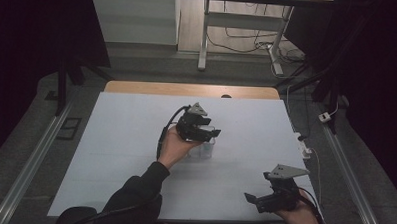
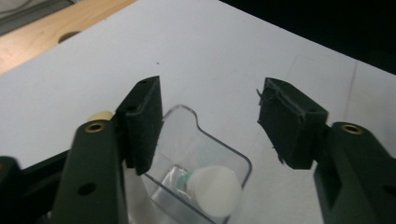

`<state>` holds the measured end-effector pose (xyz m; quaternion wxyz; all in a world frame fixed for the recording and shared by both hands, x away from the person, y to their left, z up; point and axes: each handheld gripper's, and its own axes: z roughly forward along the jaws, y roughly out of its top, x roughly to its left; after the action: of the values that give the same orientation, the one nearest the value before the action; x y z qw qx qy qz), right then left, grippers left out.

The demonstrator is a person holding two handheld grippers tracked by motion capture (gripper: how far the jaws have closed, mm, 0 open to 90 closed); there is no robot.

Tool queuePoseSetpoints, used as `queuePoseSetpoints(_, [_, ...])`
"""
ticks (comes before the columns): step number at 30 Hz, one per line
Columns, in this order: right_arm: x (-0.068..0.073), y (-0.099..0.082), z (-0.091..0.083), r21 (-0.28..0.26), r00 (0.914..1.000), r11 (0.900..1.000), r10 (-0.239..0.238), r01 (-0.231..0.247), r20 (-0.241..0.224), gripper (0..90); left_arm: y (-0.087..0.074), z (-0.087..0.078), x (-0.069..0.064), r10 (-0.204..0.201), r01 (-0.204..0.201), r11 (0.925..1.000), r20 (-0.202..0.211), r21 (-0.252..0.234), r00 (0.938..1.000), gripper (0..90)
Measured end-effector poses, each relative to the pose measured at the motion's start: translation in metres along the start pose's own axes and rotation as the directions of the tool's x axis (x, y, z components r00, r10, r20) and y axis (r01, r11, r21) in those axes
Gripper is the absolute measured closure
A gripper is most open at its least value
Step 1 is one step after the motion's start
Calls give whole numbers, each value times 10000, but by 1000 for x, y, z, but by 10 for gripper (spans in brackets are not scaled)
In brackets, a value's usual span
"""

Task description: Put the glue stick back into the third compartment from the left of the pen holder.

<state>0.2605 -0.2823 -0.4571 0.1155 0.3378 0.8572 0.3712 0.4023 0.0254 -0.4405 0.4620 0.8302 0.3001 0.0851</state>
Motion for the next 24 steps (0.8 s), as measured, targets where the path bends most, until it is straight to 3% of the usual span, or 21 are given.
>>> queuePoseSetpoints(5, [-2,-1,0,18,9998,9998,175,-175,-44,6,-3,-8,-3,293,-291,9995,-165,92,9994,321])
queuePoseSetpoints(10, [-5,-1,0,31,9989,9990,441,-441,-127,6,-6,-18,-5,2,-4,9999,82,164,10000,260])
queuePoseSetpoints(18, [-10,-2,-1,146,9959,9962,868,-864,-275,6,-16,-38,-9,-245,242,9993,100,292,9997,166])
queuePoseSetpoints(24, [-12,-3,0,240,9933,9936,1113,-1106,-297,6,-27,-51,-13,-231,219,9985,252,492,9994,89])
